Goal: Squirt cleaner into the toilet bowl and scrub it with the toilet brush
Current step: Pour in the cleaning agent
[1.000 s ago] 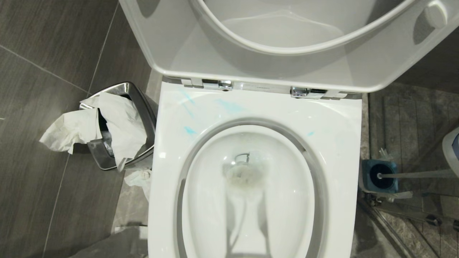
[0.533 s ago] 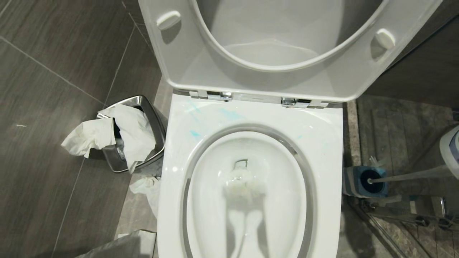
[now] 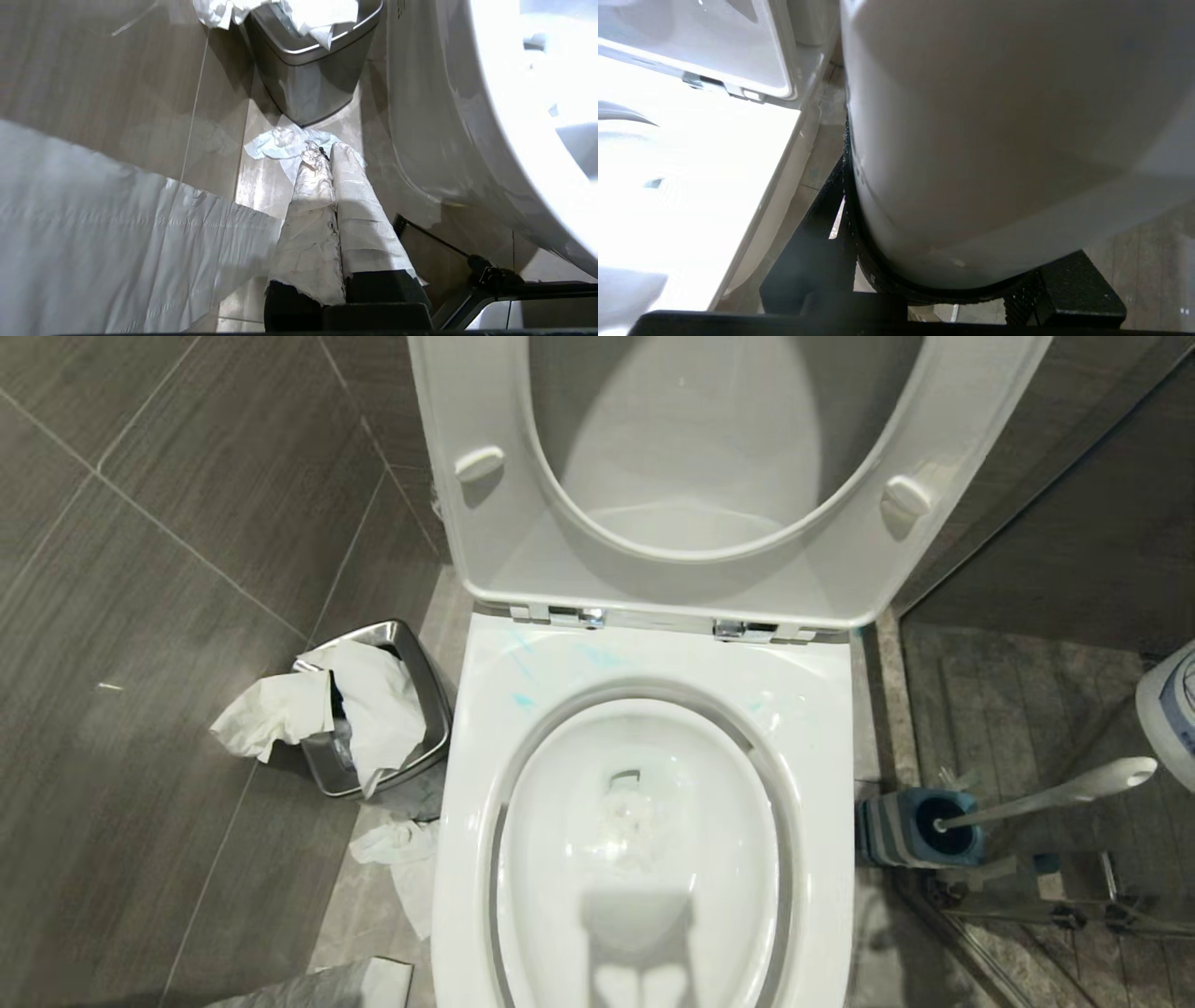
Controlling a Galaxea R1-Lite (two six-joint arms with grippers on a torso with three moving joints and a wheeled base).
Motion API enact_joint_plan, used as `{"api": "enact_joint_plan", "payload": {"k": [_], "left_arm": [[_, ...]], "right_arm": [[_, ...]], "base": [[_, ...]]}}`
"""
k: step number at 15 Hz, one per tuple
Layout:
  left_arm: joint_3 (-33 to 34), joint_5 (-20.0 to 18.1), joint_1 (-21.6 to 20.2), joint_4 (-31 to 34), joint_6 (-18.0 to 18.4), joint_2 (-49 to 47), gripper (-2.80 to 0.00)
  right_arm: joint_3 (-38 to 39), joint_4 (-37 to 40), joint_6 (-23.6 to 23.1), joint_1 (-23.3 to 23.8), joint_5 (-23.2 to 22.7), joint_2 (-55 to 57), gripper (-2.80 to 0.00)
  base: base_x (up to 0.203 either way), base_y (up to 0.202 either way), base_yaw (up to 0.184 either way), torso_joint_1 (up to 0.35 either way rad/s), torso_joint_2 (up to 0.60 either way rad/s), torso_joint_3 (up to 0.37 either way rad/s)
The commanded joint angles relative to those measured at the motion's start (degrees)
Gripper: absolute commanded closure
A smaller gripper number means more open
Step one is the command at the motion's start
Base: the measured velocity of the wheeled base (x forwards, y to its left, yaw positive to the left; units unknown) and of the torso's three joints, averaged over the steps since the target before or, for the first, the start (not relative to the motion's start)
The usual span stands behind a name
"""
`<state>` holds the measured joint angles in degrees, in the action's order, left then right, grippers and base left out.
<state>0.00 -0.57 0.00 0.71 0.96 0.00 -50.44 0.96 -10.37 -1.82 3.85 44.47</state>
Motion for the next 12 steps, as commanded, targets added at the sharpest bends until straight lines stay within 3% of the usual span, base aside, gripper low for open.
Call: {"api": "enact_joint_plan", "payload": {"k": [1, 12], "left_arm": [[0.1, 0.0, -0.1, 0.0, 0.0, -0.1, 0.0], [0.0, -0.1, -0.1, 0.0, 0.1, -0.1, 0.0]], "right_arm": [[-0.1, 0.0, 0.0, 0.0, 0.0, 1.0, 0.0], [0.7, 0.0, -0.1, 0.0, 0.0, 2.6, 0.0]], "base": [[0.0, 0.0, 0.0, -0.001, 0.0, 0.211], [0.0, 0.0, 0.0, 0.001, 0.0, 0.204]]}}
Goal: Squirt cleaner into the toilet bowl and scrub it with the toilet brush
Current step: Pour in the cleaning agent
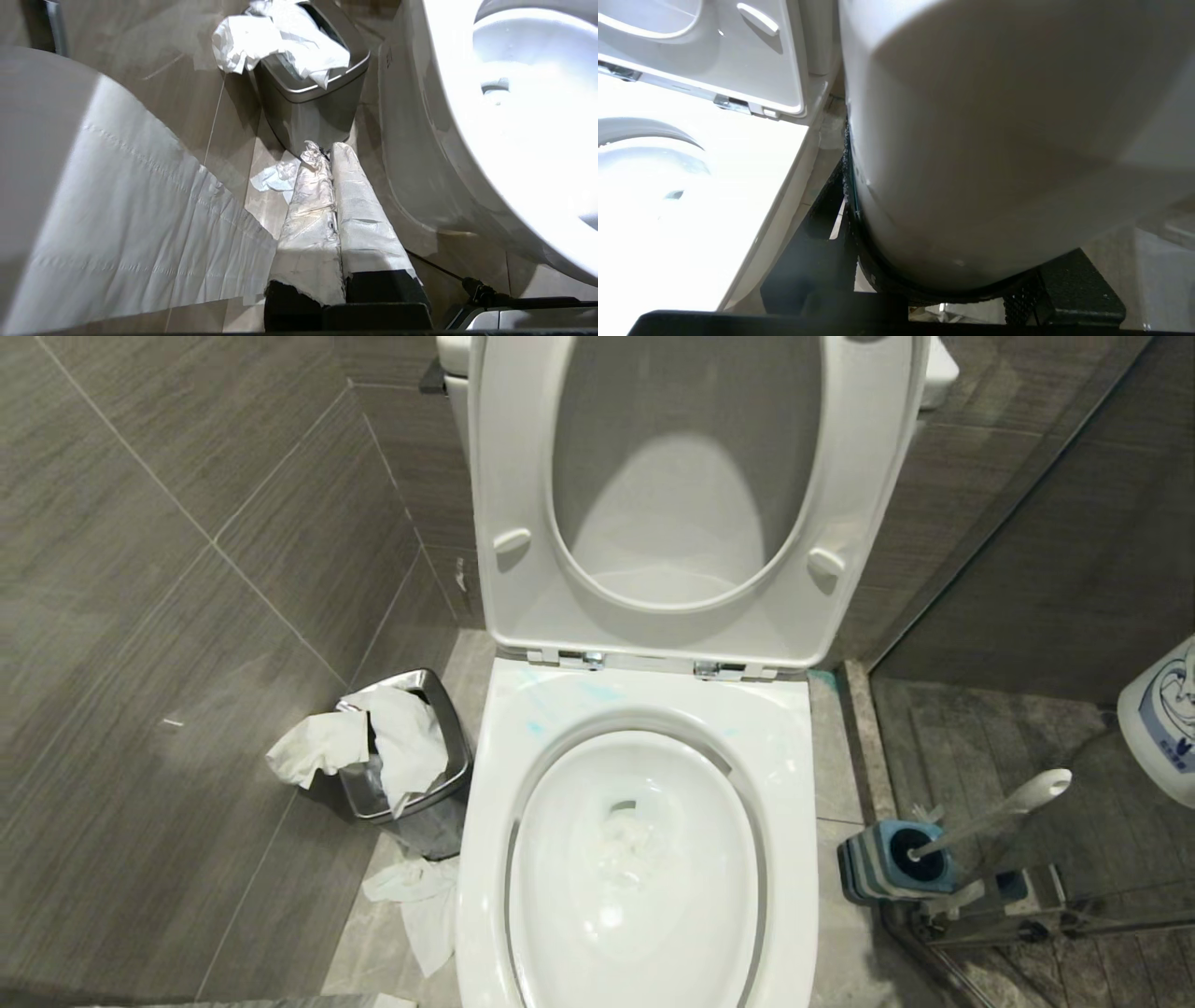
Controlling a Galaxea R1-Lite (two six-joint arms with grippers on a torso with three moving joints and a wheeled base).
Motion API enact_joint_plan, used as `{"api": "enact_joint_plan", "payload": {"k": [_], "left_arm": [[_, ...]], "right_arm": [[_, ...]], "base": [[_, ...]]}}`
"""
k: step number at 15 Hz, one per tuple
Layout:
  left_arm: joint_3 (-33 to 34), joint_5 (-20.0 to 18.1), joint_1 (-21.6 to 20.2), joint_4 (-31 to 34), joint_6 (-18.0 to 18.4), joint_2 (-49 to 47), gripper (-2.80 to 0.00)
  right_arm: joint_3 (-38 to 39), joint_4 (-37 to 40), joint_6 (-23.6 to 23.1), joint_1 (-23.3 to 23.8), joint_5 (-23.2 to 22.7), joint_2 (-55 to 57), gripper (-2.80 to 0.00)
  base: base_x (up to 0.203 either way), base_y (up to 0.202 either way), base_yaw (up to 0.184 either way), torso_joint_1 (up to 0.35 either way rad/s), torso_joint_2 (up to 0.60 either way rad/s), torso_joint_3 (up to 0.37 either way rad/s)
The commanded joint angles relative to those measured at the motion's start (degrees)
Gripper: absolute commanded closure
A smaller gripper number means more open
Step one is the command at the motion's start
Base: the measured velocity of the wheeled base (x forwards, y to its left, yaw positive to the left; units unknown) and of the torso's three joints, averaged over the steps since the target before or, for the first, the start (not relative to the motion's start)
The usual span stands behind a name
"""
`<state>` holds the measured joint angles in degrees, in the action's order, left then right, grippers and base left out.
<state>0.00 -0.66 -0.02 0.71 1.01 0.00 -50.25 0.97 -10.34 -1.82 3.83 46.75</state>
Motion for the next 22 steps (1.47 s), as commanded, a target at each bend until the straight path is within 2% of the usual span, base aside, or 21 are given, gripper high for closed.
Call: {"api": "enact_joint_plan", "payload": {"k": [1, 4, 9, 12, 14, 19, 20, 22], "left_arm": [[0.0, 0.0, 0.0, 0.0, 0.0, -0.1, 0.0], [0.0, 0.0, 0.0, 0.0, 0.0, 0.0, 0.0], [0.1, 0.0, 0.0, 0.0, 0.0, -0.1, 0.0], [0.0, 0.0, -0.1, 0.0, 0.0, -0.1, 0.0], [0.1, 0.0, 0.0, 0.0, 0.0, -0.1, 0.0], [0.0, 0.0, 0.0, 0.0, 0.0, 0.0, 0.0], [0.0, 0.0, 0.0, 0.0, 0.0, -0.1, 0.0], [0.0, -0.1, 0.0, 0.0, 0.0, 0.0, 0.0]], "right_arm": [[0.8, 0.0, -0.2, 0.0, 0.0, 0.4, 0.0], [1.8, 0.0, -1.8, 0.0, 0.0, 0.4, 0.0], [3.3, -0.6, -1.6, -0.3, -0.1, 2.7, 0.0], [4.3, -8.9, -1.6, -3.6, 0.7, 8.4, 0.0], [4.5, -11.7, -1.7, -9.4, 3.9, 11.1, 0.0], [3.6, -12.3, -1.8, -30.9, 20.8, 17.6, 0.0], [2.8, -12.0, -2.0, -34.1, 23.8, 19.8, 0.0], [-0.8, -9.2, -3.6, -37.6, 28.4, 23.4, 0.0]], "base": [[0.0, 0.0, 0.0, 0.007, 0.0, 0.199], [0.0, 0.0, 0.0, 0.003, 0.0, 0.207], [0.0, 0.0, 0.0, 0.003, 0.0, 0.194], [0.0, 0.0, 0.0, 0.004, 0.01, 0.059], [0.0, 0.0, 0.0, 0.0, 0.0, 0.0], [0.0, 0.0, 0.0, 0.0, 0.0, 0.0], [0.0, 0.0, 0.0, 0.0, 0.0, 0.0], [0.0, 0.0, 0.0, 0.0, 0.0, 0.0]]}}
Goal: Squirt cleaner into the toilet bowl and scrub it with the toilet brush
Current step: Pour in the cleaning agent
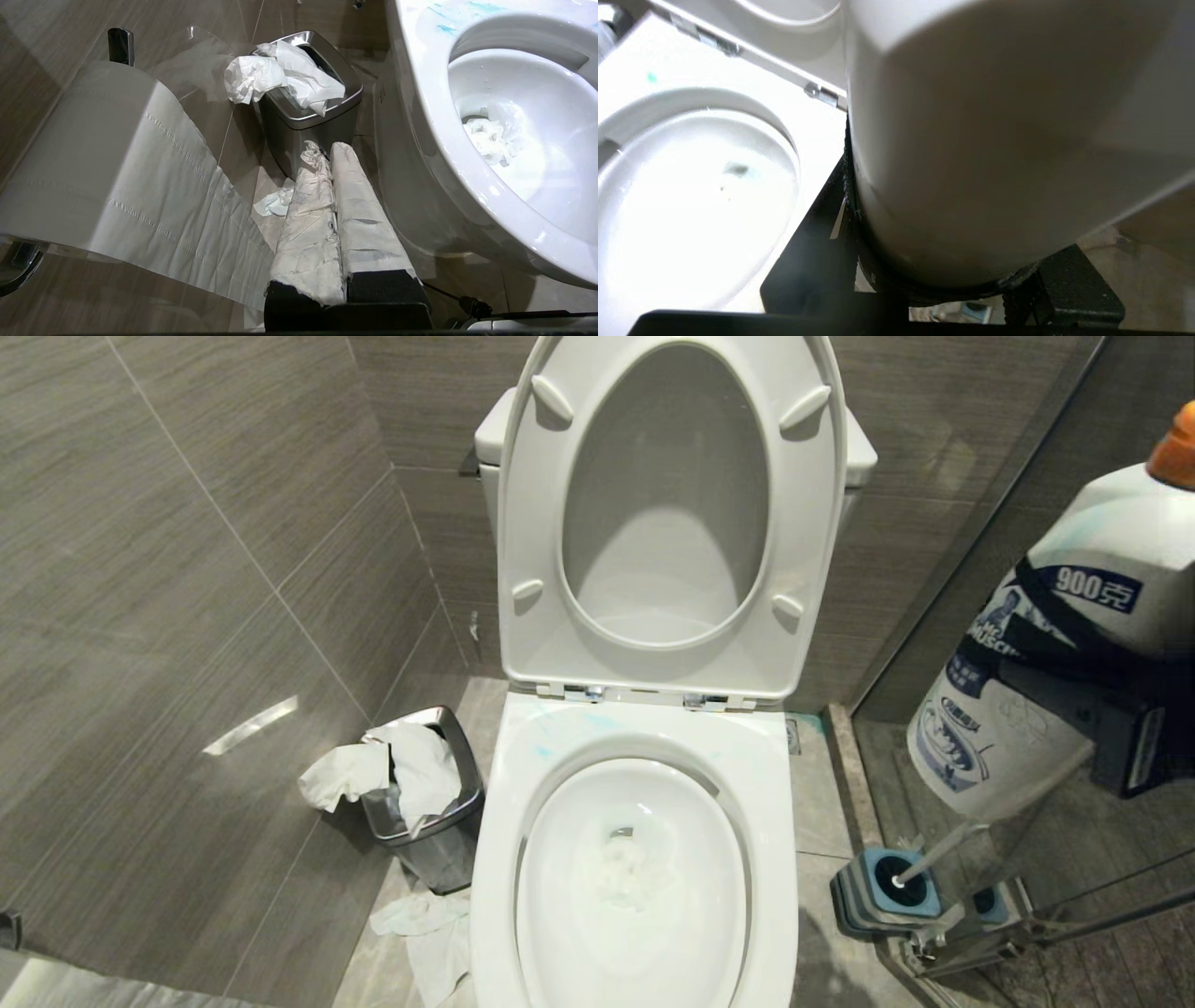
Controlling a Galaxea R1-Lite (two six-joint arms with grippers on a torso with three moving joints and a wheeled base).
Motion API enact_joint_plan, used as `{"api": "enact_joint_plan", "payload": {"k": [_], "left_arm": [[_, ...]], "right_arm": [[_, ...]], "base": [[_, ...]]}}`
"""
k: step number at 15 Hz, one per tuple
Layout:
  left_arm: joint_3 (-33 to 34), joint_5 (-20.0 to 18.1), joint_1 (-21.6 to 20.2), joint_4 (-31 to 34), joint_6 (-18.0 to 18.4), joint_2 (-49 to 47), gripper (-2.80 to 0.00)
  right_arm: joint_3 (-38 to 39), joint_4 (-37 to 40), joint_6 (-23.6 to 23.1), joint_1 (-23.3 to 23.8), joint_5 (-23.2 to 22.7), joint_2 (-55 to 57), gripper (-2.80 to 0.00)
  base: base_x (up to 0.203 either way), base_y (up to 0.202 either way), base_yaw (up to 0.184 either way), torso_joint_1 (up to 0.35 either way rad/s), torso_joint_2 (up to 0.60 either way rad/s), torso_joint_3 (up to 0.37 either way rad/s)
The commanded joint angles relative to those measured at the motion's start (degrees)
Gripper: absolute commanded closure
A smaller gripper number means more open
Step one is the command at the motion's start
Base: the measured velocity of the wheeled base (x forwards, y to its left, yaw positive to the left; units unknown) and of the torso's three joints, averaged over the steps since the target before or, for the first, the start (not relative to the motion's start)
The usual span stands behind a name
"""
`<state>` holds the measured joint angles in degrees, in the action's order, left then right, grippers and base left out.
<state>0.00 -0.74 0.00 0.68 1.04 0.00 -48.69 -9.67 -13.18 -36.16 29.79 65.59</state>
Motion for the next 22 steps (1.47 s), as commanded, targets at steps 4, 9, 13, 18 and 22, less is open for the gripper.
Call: {"api": "enact_joint_plan", "payload": {"k": [4, 9, 13, 18, 22], "left_arm": [[0.0, -0.1, -0.1, 0.0, 0.0, 0.0, 0.0], [0.0, -0.1, 0.0, 0.0, 0.0, 0.0, 0.0], [0.0, -0.1, -0.1, 0.0, 0.1, 0.0, 0.0], [0.0, -0.1, 0.0, 0.0, 0.2, 0.0, 0.0], [0.0, -0.1, -0.1, 0.0, 0.0, 0.0, 0.0]], "right_arm": [[-11.3, 14.2, -2.8, -7.5, 7.8, 11.7, 0.0], [-14.2, 15.4, -17.3, -8.7, 14.0, 19.2, 0.0], [-17.3, 15.3, -33.1, -8.7, 15.6, 22.5, 0.0], [-18.4, 15.3, -50.6, -8.7, 15.9, 24.5, 0.0], [-18.4, 15.3, -61.2, -8.4, 16.2, 25.6, 0.0]], "base": [[0.0, 0.0, 0.0, 0.0, 0.0, 0.0], [0.0, 0.0, 0.0, 0.0, 0.0, 0.0], [0.0, 0.0, 0.0, 0.0, 0.0, 0.0], [0.0, 0.0, 0.0, 0.0, 0.0, 0.0], [0.0, 0.0, 0.0, 0.0, 0.0, 0.0]]}}
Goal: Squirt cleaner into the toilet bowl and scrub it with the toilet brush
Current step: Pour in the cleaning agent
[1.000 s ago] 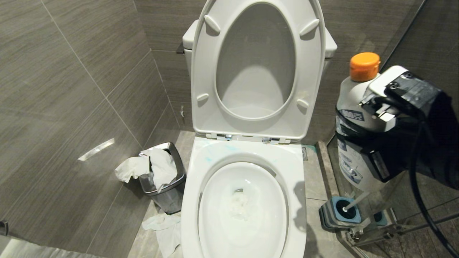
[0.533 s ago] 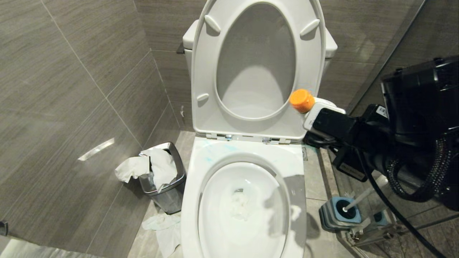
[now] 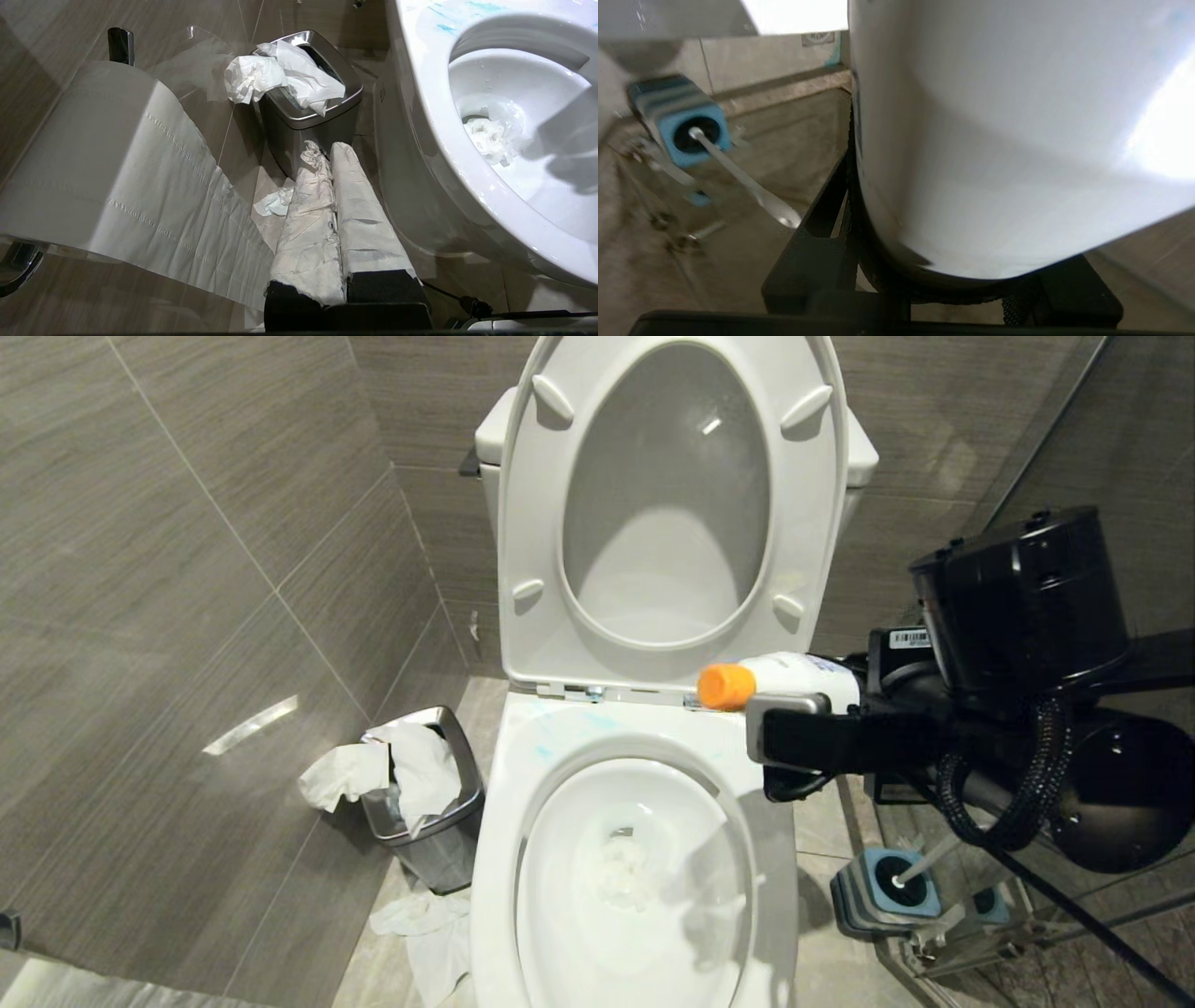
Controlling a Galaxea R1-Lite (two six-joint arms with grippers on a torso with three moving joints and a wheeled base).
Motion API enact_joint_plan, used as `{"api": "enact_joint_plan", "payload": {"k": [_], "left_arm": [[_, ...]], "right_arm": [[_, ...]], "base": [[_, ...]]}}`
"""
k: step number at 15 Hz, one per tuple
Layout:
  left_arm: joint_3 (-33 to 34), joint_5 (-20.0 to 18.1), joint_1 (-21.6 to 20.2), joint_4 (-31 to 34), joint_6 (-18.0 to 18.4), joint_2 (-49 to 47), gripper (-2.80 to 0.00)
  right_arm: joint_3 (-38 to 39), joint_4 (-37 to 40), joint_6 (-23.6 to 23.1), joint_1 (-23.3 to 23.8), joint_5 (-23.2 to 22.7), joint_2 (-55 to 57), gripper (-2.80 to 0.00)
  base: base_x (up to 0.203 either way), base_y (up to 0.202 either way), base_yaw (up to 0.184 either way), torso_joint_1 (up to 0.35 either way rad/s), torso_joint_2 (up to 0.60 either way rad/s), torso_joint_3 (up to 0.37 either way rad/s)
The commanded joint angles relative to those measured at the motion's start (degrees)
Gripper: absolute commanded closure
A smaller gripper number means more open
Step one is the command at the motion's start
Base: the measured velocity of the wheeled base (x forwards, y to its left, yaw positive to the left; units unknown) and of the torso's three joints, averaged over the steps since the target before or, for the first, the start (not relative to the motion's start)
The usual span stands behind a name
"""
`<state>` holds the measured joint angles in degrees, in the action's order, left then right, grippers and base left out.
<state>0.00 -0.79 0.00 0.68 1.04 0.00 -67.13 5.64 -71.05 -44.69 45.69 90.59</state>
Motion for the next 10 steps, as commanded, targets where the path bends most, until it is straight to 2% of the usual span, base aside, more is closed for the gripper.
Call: {"api": "enact_joint_plan", "payload": {"k": [1, 3, 7, 10], "left_arm": [[0.0, 0.0, 0.0, 0.0, 0.0, 0.0, 0.0], [0.0, 0.0, 0.0, 0.0, 0.1, -0.1, 0.0], [0.0, 0.1, 0.0, 0.0, -0.1, 0.0, 0.0], [0.0, 0.1, -0.1, 0.0, 0.0, -0.1, 0.0]], "right_arm": [[-0.1, 0.0, -5.3, 0.2, 1.0, 1.1, 0.0], [-0.6, -0.1, -7.3, 0.2, 3.3, 2.8, 0.0], [-2.2, -1.5, -8.3, 0.1, 8.1, 7.2, 0.0], [-2.4, -6.4, -9.5, -0.2, 12.3, 10.5, 0.0]], "base": [[0.0, 0.0, 0.0, 0.0, 0.0, 0.0], [0.0, 0.0, 0.0, 0.0, 0.0, 0.0], [0.0, 0.0, 0.0, 0.0, 0.0, 0.0], [0.0, 0.0, 0.0, 0.0, 0.0, 0.0]]}}
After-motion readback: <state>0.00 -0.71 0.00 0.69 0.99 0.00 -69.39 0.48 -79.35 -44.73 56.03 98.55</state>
